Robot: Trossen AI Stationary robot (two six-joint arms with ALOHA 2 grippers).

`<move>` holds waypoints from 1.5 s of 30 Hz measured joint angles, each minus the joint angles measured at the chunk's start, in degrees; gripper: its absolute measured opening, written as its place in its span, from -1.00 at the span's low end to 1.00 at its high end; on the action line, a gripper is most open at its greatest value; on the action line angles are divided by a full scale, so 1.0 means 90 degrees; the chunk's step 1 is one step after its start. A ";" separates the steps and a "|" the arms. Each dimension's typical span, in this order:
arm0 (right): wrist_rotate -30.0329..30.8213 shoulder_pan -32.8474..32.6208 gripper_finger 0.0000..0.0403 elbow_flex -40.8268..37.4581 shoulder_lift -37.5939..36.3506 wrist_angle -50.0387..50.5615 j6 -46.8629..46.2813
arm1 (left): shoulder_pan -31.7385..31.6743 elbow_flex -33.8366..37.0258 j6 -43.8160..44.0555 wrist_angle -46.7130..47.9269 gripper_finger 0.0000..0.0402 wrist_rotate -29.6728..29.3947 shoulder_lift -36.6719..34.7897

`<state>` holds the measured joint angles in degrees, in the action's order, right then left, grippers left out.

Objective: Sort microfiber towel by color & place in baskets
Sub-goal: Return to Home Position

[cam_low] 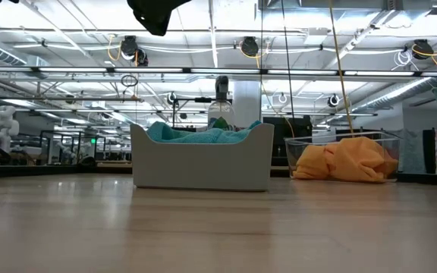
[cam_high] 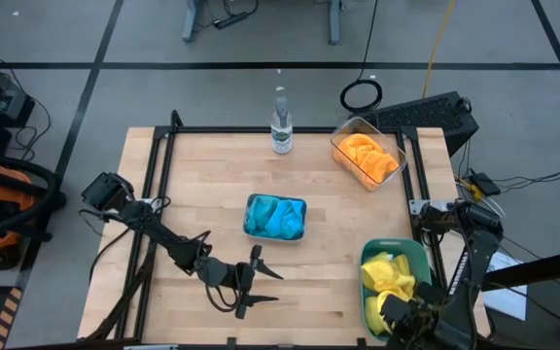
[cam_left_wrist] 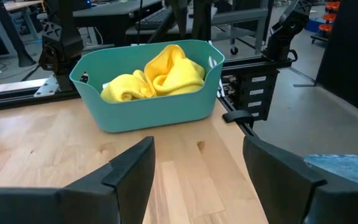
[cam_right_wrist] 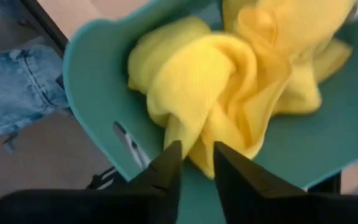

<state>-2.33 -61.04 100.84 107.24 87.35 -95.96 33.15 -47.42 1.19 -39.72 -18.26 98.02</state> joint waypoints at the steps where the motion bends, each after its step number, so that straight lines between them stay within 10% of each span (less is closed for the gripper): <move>1: 0.0163 -0.0035 -0.62 -0.0002 0.0000 0.0009 0.0061 | 0.0000 0.0000 0.0000 0.0000 0.24 0.0002 0.0001; 6: 0.0378 -0.0111 -0.96 -0.0497 0.0022 0.0084 0.0447 | 0.0000 0.0000 -0.0002 0.0000 0.24 0.0005 0.0001; 14: 0.0056 -0.0004 -0.99 -0.1802 0.0031 -0.0803 0.0934 | -0.0018 0.0000 -0.0057 -0.0014 0.24 -0.0006 0.0000; 20: 0.0313 0.0201 -0.99 -0.1159 0.0024 -0.0341 0.0857 | -0.0019 0.0002 -0.0535 -0.0059 0.24 -0.0202 -0.0103; 29: 0.4570 0.0259 -1.00 -0.0318 -0.0360 -0.0049 0.2954 | -0.0127 0.0007 -0.0472 0.0217 0.24 -0.0287 -0.1136; 35: 0.5856 0.0762 -1.00 -0.0321 -0.0796 -0.0133 0.4655 | -0.0223 0.0005 -0.0929 0.1429 0.08 -0.0093 -0.2192; 45: 0.4069 0.2977 -1.00 -0.1669 -0.1905 -0.2842 0.8719 | -0.1293 0.0005 -0.1173 0.2572 -0.58 0.0279 -0.2718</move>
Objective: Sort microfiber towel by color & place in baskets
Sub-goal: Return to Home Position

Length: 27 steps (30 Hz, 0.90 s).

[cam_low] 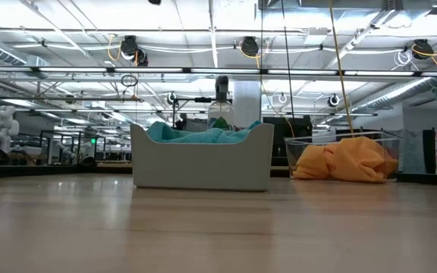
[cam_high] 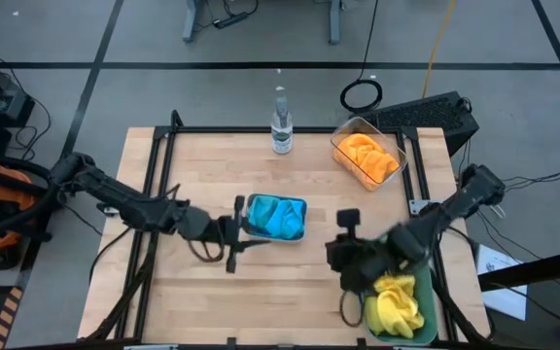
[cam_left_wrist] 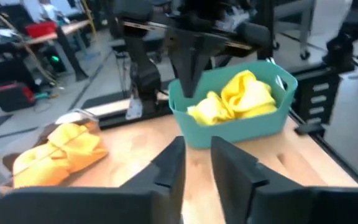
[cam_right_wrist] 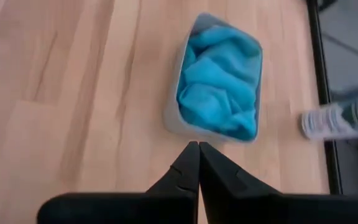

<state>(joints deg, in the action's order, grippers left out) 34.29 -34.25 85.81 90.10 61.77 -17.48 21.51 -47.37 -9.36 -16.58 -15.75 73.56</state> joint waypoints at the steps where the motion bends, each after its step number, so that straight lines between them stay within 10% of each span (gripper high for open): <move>1: -0.0126 0.0188 -1.00 -0.0279 -0.0187 -0.0365 0.0395 | -0.0113 0.0000 0.0000 0.0086 -0.64 0.0180 0.0000; 10: -0.2336 0.2028 -1.00 -0.3906 -0.2587 -0.5546 0.3331 | -0.1112 0.0352 0.0133 0.0167 -0.98 0.1538 -0.0049; 17: -0.3942 0.3365 -1.00 -0.6192 -0.3324 -0.8921 0.3497 | -0.1681 0.1289 0.0523 -0.0738 -0.98 0.1584 -0.0046; 27: -0.4308 0.4073 -1.00 -0.7067 -0.3215 -0.9705 0.3144 | -0.2271 0.2356 0.0670 -0.2285 -0.99 0.1946 -0.0049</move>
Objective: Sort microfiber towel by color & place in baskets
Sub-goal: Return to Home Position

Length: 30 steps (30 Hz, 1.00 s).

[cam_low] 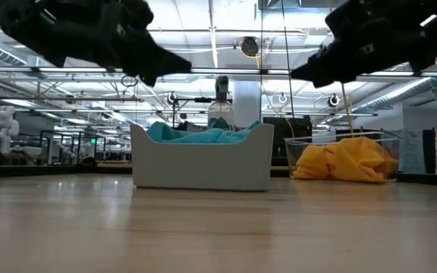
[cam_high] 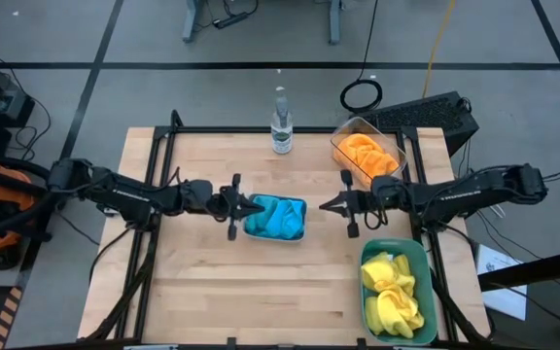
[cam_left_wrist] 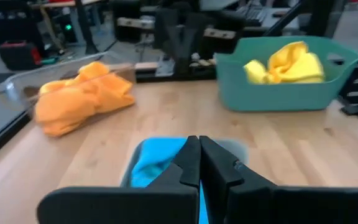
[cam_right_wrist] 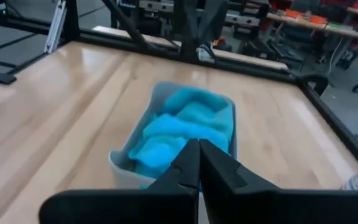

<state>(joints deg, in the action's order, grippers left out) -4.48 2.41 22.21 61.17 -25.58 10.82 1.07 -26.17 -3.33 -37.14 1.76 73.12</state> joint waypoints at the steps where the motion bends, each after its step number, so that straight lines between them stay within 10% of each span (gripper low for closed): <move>1: 0.0000 0.0022 -1.00 -0.0059 0.0000 -0.0015 -0.0041 | -0.0060 0.0081 0.0002 -0.0046 -0.99 -0.0009 -0.0012; 15: 0.0549 0.0035 -1.00 -0.1828 0.0000 -0.2540 -0.0735 | -0.0258 0.1416 0.0329 -0.0981 -0.99 -0.0260 -0.0872; 30: 0.1000 -0.0095 -1.00 -0.2391 -0.0221 -0.2644 -0.1045 | -0.0261 0.2744 0.0542 -0.1016 -0.99 -0.0554 -0.2616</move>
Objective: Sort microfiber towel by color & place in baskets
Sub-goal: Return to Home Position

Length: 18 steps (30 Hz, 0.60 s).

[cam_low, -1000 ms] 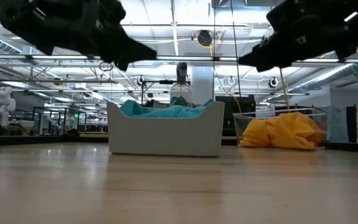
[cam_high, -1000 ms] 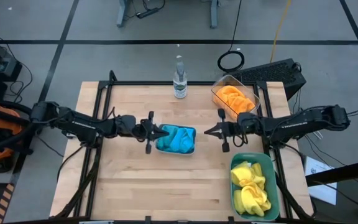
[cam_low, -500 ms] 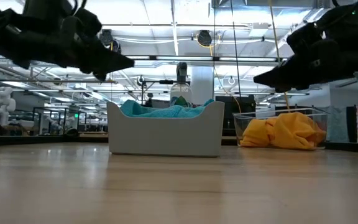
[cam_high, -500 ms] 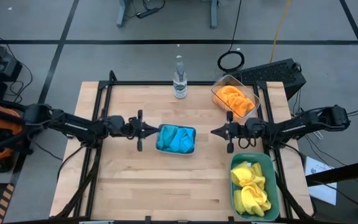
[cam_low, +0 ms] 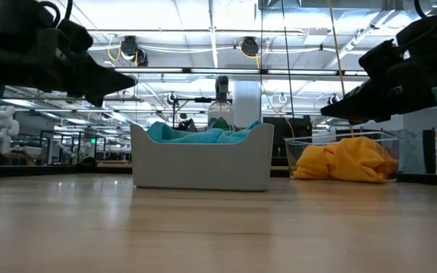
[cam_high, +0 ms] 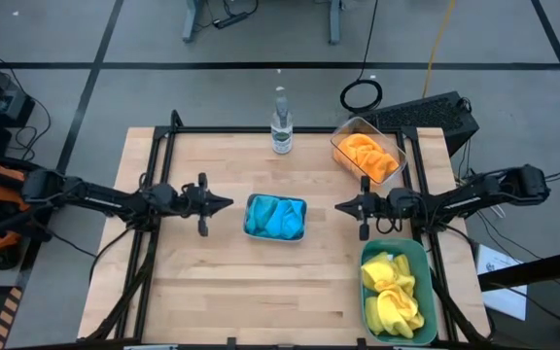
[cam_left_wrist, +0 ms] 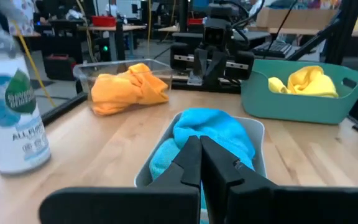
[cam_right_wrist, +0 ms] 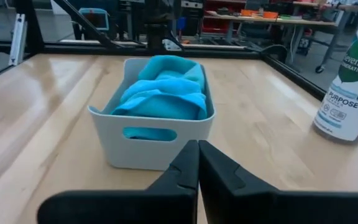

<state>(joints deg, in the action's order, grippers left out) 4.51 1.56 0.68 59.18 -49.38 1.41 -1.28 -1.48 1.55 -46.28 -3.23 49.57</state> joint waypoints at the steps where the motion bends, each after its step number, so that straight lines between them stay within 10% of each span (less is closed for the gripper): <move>1: -0.0004 -0.0025 -1.00 0.0000 -0.0071 0.0074 -0.0027 | 0.0000 0.0066 0.0108 0.0006 -0.99 -0.0002 -0.0081; 18: -0.0012 -0.0612 -1.00 0.0008 -0.1603 0.1325 0.0423 | 0.0295 0.0124 0.0111 0.0969 -0.99 -0.0005 -0.1228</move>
<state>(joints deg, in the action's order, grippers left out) 4.40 -3.96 0.75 44.75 -37.45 5.22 1.38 -0.36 2.55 -37.56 -3.27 38.52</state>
